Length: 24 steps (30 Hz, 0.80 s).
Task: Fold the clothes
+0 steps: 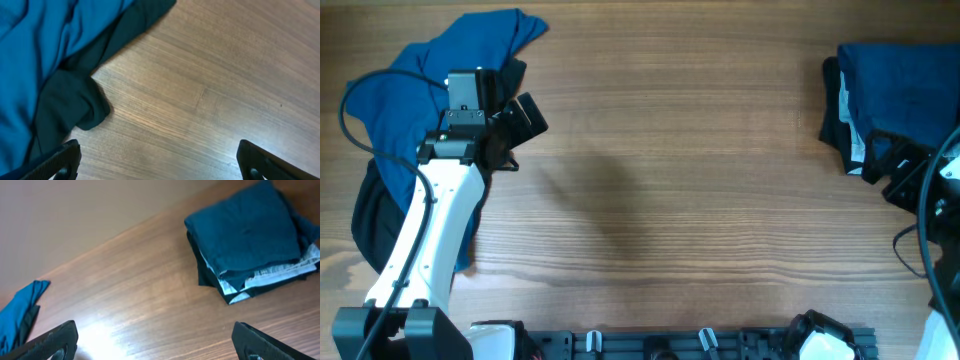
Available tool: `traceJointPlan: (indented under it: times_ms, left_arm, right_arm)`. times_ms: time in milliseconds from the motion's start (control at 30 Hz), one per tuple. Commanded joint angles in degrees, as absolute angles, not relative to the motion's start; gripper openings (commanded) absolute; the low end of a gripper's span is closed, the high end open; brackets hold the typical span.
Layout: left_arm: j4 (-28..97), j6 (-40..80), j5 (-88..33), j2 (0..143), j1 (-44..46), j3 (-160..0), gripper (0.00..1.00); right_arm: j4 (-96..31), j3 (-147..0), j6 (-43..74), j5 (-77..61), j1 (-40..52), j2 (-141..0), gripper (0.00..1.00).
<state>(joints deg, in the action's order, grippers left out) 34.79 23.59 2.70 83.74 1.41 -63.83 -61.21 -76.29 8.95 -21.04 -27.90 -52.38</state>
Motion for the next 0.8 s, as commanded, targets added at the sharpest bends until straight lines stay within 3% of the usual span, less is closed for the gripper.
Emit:
traceJointPlan:
  times_ms: [0,133,433,767]
  left_arm:
    - [35.6,22.9,2.5,84.2,1.4,-63.8,1.0]
    - [36.0,22.9,2.2,82.4,1.3,-63.8,1.0]
    - [20.2,16.0,1.7,64.0,-0.7,-61.5,1.0]
    - [4.0,12.2,-9.6,39.9,-7.0,-39.0,1.0]
  right_arm:
    - [-61.3,-76.5,9.1,-22.1,-27.7,-55.2,1.0]
    - [-61.3,-76.5,9.1,-22.1,-27.7,-58.4,1.0]
    - [-61.1,-76.5,9.1,-22.1,-27.7,-70.1,1.0]
    - [-60.0,-76.5,9.2,-22.1,-27.7,-84.1,1.0]
